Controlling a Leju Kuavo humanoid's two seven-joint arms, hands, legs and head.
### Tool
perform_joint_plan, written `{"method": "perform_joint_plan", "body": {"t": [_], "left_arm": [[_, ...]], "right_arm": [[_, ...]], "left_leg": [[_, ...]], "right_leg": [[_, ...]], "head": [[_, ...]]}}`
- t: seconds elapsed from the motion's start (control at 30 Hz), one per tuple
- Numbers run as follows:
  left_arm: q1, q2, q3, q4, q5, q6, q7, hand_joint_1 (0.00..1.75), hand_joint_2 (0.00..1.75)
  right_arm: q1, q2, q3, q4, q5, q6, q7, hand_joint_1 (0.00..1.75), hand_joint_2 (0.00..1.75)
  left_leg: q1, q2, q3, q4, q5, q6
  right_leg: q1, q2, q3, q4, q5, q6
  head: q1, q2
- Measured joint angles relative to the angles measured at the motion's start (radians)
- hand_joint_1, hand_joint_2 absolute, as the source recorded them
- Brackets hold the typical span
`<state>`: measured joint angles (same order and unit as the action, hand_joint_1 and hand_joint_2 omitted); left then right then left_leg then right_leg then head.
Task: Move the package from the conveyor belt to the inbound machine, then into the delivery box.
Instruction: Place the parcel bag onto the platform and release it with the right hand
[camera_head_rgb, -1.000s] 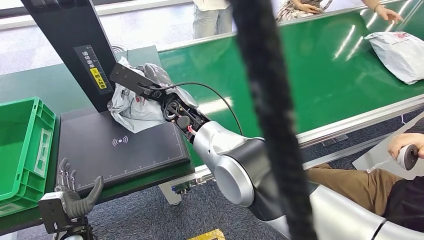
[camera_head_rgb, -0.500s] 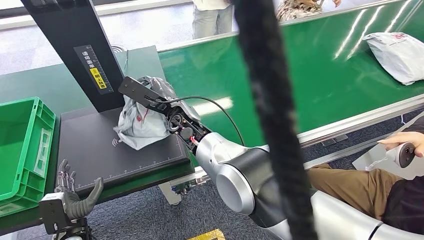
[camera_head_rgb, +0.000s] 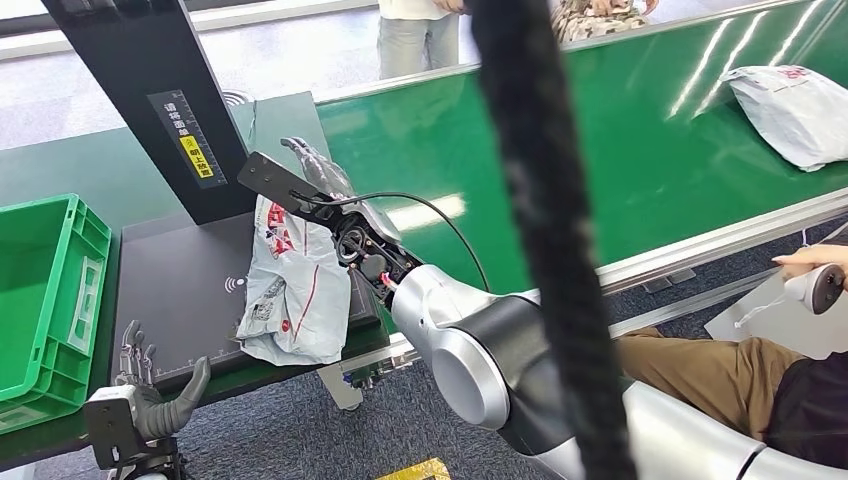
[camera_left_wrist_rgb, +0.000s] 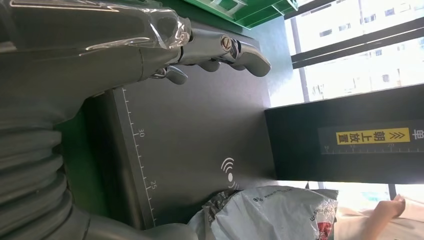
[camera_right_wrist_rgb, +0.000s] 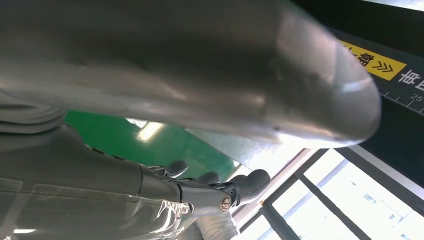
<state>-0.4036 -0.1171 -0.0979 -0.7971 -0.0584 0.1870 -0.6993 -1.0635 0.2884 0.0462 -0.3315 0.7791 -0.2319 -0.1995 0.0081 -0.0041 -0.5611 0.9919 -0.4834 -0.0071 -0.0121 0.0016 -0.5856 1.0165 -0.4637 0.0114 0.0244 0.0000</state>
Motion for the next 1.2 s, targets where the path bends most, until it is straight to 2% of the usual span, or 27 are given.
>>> {"method": "perform_joint_plan", "body": {"t": [0.43, 0.63, 0.73, 0.93, 1.07, 1.2], "left_arm": [[0.0, 0.0, -0.009, 0.004, 0.0, 0.004, 0.0, 0.0, 1.75], [0.0, 0.004, -0.016, 0.005, -0.002, 0.008, 0.0, 0.0, 1.75], [0.0, 0.012, -0.017, 0.004, -0.003, 0.015, 0.0, 0.0, 1.75], [0.007, 0.041, -0.018, -0.025, -0.003, 0.043, 0.0, 0.0, 1.75], [0.017, 0.063, -0.018, -0.05, -0.009, 0.061, 0.0, 0.0, 1.75], [0.017, 0.079, -0.019, -0.067, -0.024, 0.07, 0.0, 0.0, 1.75]], "right_arm": [[0.0, -0.005, 0.0, -0.001, 0.011, -0.023, 0.002, 0.0, 0.0], [-0.007, -0.034, 0.004, -0.017, 0.042, -0.104, -0.021, 0.0, 0.0], [-0.019, -0.08, 0.005, -0.038, 0.039, -0.129, -0.048, 0.0, 0.0], [-0.01, -0.214, 0.003, -0.112, -0.035, -0.139, -0.157, 0.0, 0.0], [0.098, -0.293, -0.001, -0.191, -0.117, -0.175, -0.252, 0.0, 0.0], [0.264, -0.334, -0.002, -0.291, -0.188, -0.21, -0.314, 0.0, 0.0]], "left_leg": [[0.0, 0.0, 0.0, 0.0, 0.0, 0.0], [0.0, -0.001, 0.0, 0.0, 0.0, 0.0], [0.0, -0.001, 0.0, 0.0, 0.0, 0.0], [0.0, -0.002, 0.0, 0.001, 0.0, 0.0], [0.0, -0.002, 0.0, 0.0, 0.0, 0.0], [0.001, -0.001, 0.0, 0.0, -0.001, 0.0]], "right_leg": [[0.0, 0.0, 0.0, 0.0, 0.0, 0.0], [0.0, 0.0, 0.0, 0.0, 0.0, 0.0], [0.0, 0.0, 0.0, 0.0, 0.0, 0.0], [0.0, -0.001, 0.001, 0.0, 0.0, 0.0], [0.0, -0.001, 0.001, -0.001, 0.0, 0.0], [0.001, -0.001, 0.001, -0.001, 0.0, 0.0]], "head": [[0.0, 0.0], [0.0, 0.0], [0.0, 0.0], [0.0, 0.0], [0.0, 0.0], [0.0, 0.0]]}}
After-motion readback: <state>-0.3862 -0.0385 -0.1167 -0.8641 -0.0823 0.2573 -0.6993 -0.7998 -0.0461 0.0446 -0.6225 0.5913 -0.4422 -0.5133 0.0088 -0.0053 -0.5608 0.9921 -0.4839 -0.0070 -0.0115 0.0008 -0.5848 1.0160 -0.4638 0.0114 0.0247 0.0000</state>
